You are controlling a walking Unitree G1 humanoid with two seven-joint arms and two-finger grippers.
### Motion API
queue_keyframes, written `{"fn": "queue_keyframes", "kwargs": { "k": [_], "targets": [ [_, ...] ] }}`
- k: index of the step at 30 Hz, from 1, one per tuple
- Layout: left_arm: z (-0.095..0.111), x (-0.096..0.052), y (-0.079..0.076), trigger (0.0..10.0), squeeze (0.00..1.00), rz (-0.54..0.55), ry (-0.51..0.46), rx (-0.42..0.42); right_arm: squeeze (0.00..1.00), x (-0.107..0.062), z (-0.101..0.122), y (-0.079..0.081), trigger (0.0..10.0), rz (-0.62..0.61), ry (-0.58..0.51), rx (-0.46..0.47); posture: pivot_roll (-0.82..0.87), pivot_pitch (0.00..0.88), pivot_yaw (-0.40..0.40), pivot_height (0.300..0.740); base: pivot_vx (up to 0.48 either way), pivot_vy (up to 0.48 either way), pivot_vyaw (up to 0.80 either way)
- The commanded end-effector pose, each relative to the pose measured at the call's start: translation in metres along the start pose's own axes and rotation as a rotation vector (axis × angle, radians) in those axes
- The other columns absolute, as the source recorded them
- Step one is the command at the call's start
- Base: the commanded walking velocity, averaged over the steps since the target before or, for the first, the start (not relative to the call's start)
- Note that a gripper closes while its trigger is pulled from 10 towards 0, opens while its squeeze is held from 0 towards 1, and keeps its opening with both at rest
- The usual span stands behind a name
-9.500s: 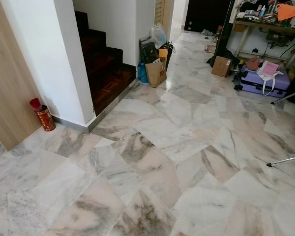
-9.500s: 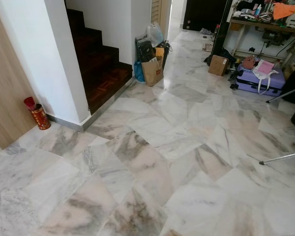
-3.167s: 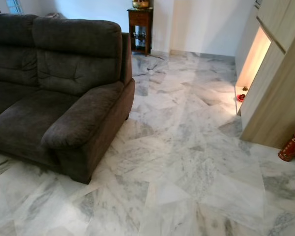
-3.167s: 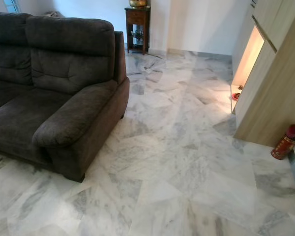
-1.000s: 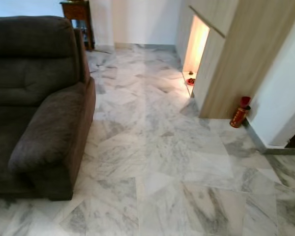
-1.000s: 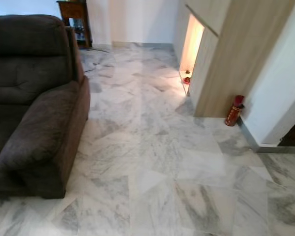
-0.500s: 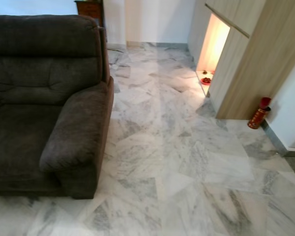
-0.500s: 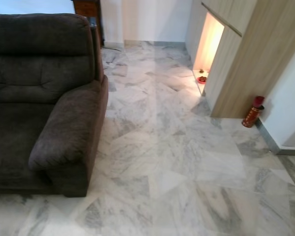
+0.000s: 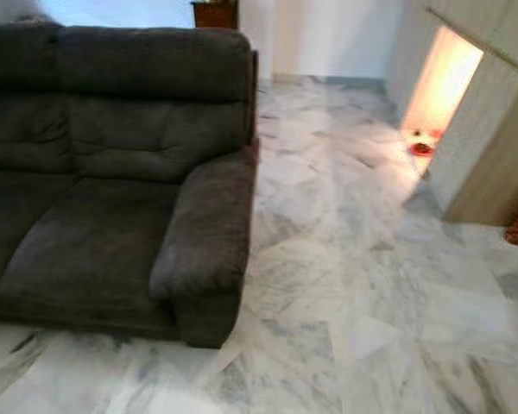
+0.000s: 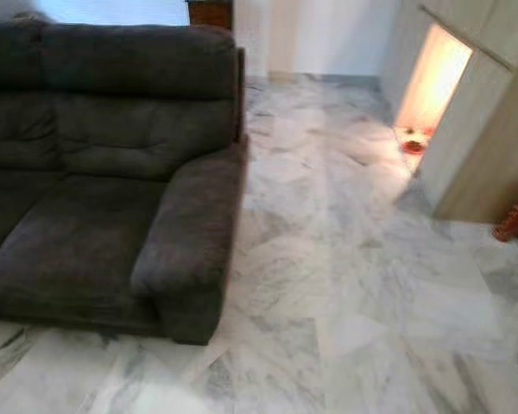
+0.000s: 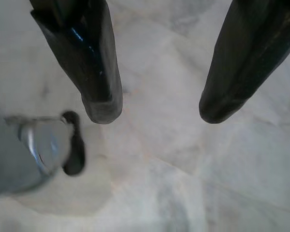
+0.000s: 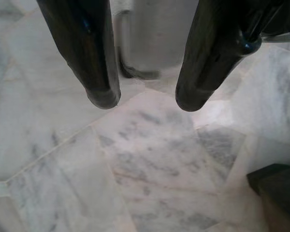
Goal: Move the pillow to the sofa from floor
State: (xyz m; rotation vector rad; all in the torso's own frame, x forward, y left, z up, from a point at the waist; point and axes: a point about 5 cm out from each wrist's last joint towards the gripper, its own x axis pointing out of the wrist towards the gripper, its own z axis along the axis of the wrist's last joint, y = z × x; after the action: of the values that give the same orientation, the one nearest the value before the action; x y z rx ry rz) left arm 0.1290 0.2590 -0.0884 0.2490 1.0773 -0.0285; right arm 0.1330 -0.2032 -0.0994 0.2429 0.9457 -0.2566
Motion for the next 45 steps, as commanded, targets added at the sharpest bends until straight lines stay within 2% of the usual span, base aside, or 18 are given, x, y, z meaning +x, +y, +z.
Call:
{"fn": "queue_keyframes", "kwargs": {
  "k": [1,42,45],
  "targets": [
    [-0.002,0.001,-0.006,10.0,0.0,-0.014,0.013,0.005,0.0,-0.002,-0.004,-0.01,10.0,-0.029,0.012,0.008,0.07,0.046,0.024,0.74,0.0,0.48,0.0],
    [0.002,0.003,-0.013,10.0,0.0,-0.02,0.015,0.006,0.0,-0.002,-0.005,-0.004,10.0,0.007,0.016,-0.027,0.08,0.046,0.025,0.74,0.0,0.48,0.0],
    [0.004,0.004,-0.017,10.0,0.0,-0.023,0.012,0.006,0.0,-0.002,-0.005,-0.004,10.0,0.007,0.017,-0.035,0.08,0.043,0.022,0.74,0.0,0.48,0.68]
  ]
}}
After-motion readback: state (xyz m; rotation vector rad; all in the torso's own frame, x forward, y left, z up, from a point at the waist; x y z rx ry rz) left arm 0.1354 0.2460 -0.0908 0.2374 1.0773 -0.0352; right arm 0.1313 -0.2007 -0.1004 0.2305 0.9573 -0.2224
